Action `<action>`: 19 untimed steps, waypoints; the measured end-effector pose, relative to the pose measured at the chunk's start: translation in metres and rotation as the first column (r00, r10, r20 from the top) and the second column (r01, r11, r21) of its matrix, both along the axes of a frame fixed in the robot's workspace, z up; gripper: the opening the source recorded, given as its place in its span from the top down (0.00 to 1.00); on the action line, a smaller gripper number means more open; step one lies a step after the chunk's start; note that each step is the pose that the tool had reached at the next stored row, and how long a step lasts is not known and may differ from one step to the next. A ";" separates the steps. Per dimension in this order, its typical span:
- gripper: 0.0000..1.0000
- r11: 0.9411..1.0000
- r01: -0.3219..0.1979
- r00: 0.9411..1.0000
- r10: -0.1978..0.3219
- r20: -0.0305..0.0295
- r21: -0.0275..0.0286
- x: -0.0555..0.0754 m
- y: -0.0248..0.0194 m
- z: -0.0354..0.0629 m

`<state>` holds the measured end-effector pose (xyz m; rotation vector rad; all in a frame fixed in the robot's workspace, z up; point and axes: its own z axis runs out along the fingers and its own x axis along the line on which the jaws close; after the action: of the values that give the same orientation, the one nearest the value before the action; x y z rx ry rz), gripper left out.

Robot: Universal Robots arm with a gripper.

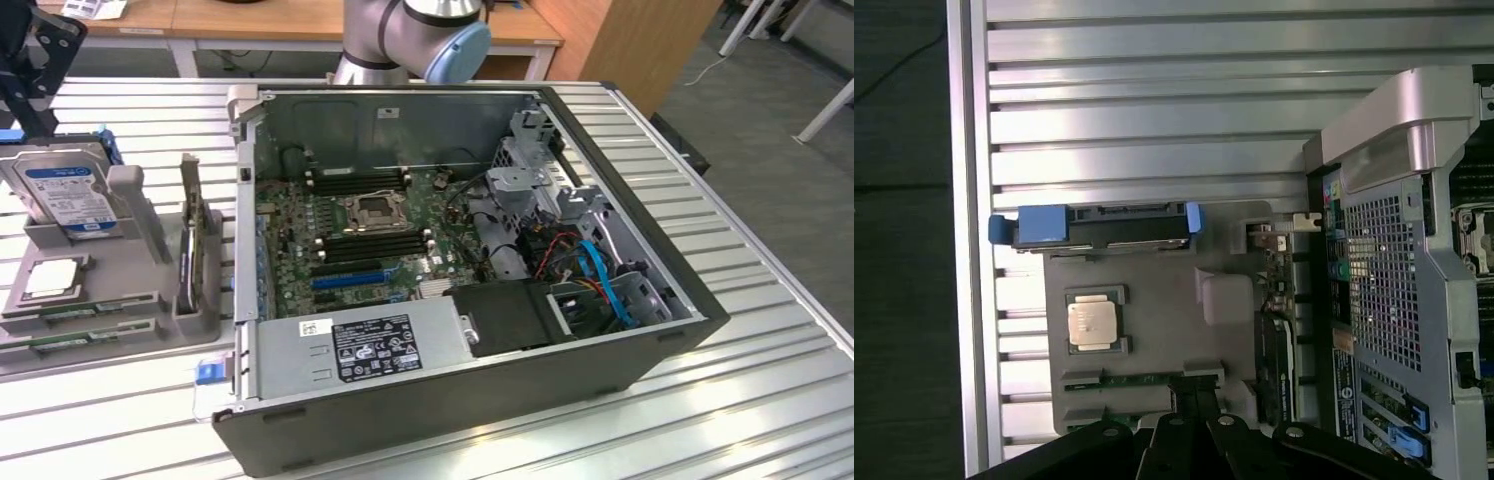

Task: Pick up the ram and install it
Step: 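Reach for the ram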

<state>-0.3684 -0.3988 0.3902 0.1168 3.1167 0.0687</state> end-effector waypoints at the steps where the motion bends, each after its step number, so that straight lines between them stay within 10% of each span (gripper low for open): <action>1: 0.90 1.000 0.000 1.000 0.000 0.000 0.000 0.000 0.0000 0.0000; 19: 0.90 1.000 0.000 1.000 0.000 0.000 0.000 -0.004 -0.0138 -0.0001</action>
<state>-0.3725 -0.4126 0.3901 0.1169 3.1166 0.0688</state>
